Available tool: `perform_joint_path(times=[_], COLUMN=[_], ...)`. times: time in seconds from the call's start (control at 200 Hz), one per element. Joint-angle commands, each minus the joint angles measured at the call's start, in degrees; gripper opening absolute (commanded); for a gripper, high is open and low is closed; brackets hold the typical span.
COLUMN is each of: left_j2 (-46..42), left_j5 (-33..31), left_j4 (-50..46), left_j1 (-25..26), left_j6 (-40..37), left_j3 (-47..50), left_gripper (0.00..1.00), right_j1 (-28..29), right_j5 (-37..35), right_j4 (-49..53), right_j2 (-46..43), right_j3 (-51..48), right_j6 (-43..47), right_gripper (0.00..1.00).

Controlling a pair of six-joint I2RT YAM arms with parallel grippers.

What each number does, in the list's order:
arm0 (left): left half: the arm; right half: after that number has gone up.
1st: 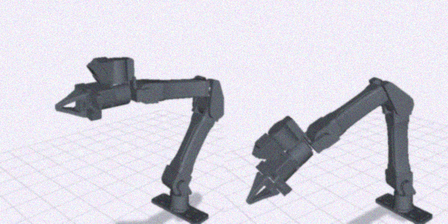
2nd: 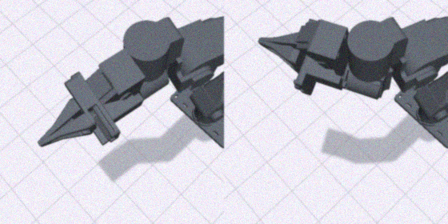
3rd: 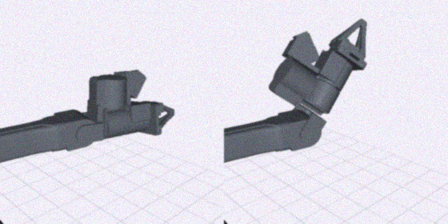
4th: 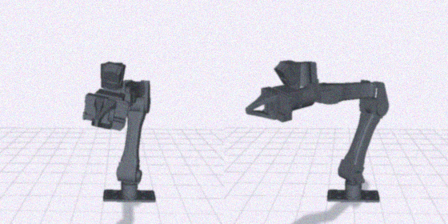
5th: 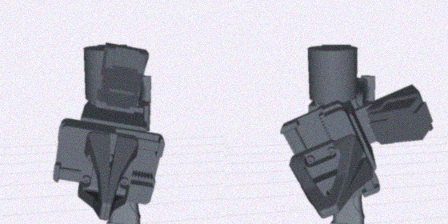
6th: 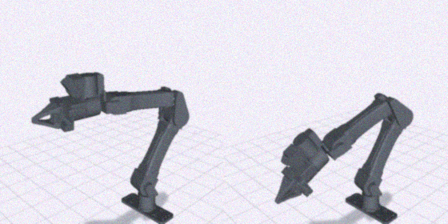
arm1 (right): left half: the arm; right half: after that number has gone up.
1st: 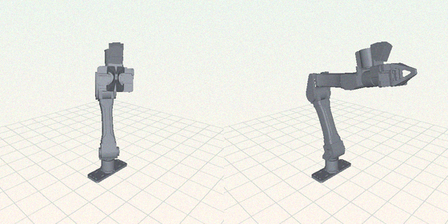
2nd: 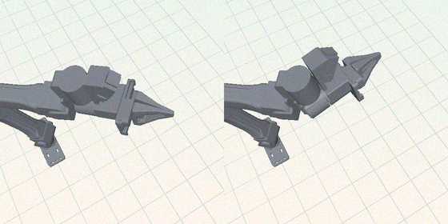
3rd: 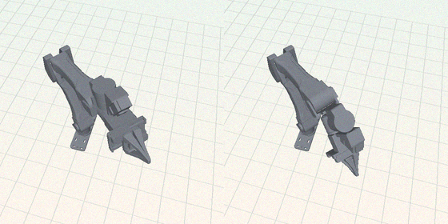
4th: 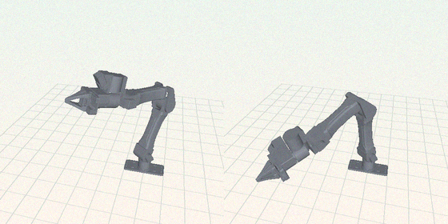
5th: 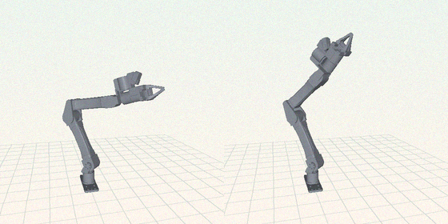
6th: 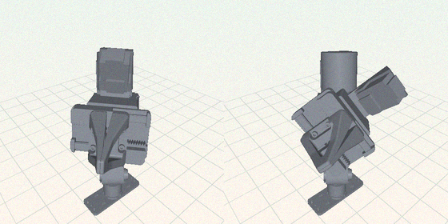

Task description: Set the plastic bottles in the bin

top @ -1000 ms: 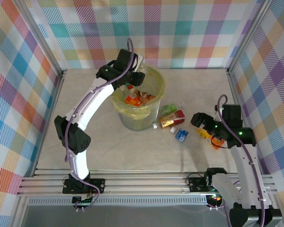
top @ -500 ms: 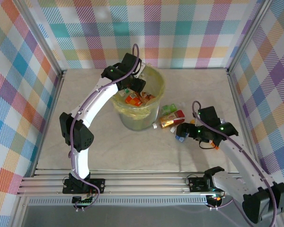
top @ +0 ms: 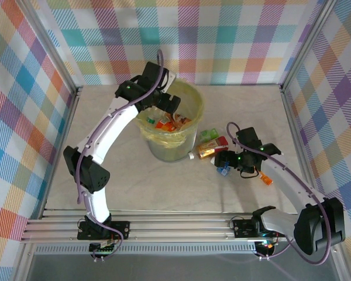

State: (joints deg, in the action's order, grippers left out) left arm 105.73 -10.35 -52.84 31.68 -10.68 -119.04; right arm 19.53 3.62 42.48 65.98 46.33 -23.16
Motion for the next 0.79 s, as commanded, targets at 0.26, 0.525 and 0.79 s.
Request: perform_joint_path(times=[0.26,0.525,0.79], left_j2=[-17.54,-34.51,-43.29], left_j5=[6.22,7.8,5.52], left_j4=[4.31,16.6,21.07], left_j1=[0.88,0.93,0.93], left_j6=[7.0,14.89,19.1], left_j3=[11.52,30.12,40.05], left_gripper=[1.0,1.0,1.0], right_j1=[0.24,0.25,0.25], right_j5=[-1.69,-4.91,-3.5], right_j4=[-1.23,-0.68,-1.64], right_j2=[5.66,9.37,12.92], right_j3=[2.91,5.77,6.07], right_j6=[3.59,5.74,6.99], right_gripper=[1.0,1.0,1.0])
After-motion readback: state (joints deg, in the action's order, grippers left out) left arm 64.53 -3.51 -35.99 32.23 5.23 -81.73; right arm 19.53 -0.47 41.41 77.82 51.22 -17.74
